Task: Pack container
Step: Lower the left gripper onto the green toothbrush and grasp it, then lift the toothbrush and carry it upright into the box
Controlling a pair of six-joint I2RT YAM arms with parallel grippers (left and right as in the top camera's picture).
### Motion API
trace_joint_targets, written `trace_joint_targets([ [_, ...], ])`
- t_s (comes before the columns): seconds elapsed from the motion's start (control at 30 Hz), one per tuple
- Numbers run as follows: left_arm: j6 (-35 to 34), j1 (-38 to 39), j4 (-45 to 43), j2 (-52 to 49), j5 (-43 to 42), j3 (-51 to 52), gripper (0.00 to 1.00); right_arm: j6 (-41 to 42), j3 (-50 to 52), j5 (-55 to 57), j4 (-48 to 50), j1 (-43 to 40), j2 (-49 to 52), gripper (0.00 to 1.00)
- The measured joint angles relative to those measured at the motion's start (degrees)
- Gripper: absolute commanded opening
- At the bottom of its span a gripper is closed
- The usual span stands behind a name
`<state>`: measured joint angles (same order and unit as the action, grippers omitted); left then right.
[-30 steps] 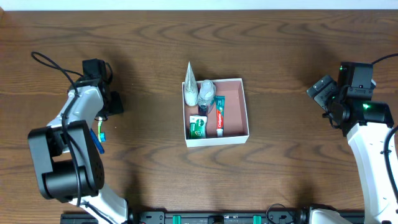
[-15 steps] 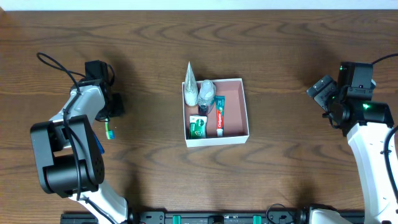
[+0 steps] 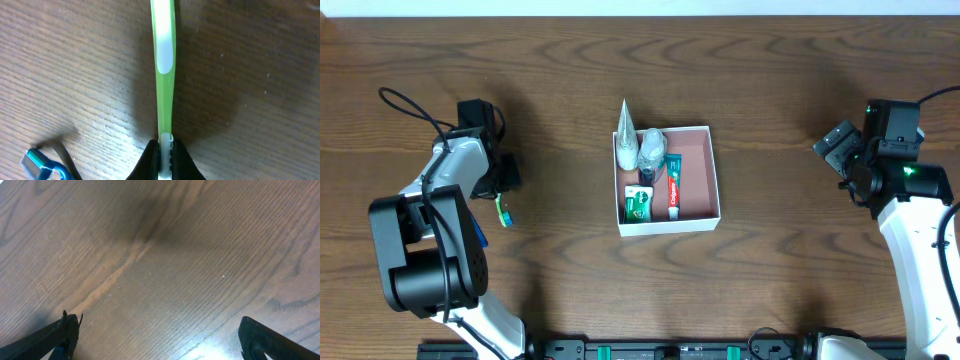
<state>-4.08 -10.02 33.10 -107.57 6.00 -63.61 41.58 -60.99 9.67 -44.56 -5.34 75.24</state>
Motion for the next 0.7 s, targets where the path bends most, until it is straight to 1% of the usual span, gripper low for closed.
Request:
trace_joint_targets([
  [0.13, -0.4, -0.1, 2.0, 0.0, -2.4, -0.7, 0.06, 0.0, 0.0, 0.0, 0.0, 0.0, 0.0, 0.99],
  [0.37, -0.4, 0.0, 6.7, 1.0, -11.1, -4.1, 0.06, 0.0, 0.0, 0.0, 0.0, 0.0, 0.0, 0.99],
  [0.5, -0.4, 0.0, 8.8, 6.3, -16.7, -7.1, 0.06, 0.0, 0.0, 0.0, 0.0, 0.0, 0.0, 0.99],
  [0.7, -0.5, 2.9, 9.7, 19.0, -22.1, -10.4, 0.06, 0.0, 0.0, 0.0, 0.0, 0.0, 0.0, 0.99],
])
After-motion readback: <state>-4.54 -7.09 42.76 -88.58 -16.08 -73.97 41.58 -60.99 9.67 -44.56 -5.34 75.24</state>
